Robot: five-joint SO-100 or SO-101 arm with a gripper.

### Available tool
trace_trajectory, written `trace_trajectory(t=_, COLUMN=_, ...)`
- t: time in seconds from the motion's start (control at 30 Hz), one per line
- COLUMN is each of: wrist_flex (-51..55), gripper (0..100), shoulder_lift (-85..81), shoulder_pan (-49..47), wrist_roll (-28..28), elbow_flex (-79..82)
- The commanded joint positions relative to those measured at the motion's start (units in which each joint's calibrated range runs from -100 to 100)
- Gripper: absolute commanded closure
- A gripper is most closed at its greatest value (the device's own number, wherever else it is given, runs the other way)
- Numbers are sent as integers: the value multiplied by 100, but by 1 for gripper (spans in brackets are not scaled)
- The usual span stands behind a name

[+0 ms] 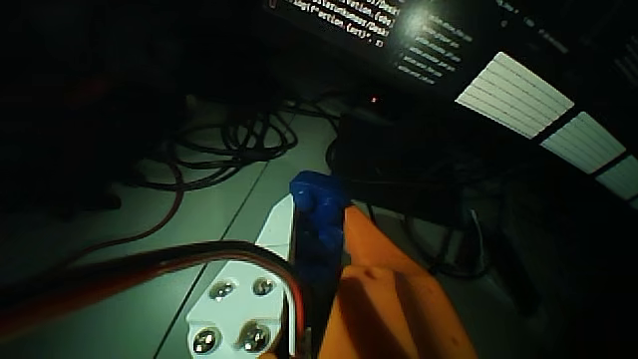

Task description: Grab the blue brick and put it into the cup

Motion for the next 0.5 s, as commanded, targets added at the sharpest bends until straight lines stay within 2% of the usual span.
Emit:
trace_trajectory(t=0.0, wrist_flex=37, gripper=100, shoulder_lift=-304, shoulder_pan=-21, wrist_roll=-40, elbow_flex=-341)
trace_trajectory(t=0.47, wrist_flex=200, gripper=100, shoulder_lift=-244, shoulder_pan=45, wrist_roll=-152, elbow_flex=-323)
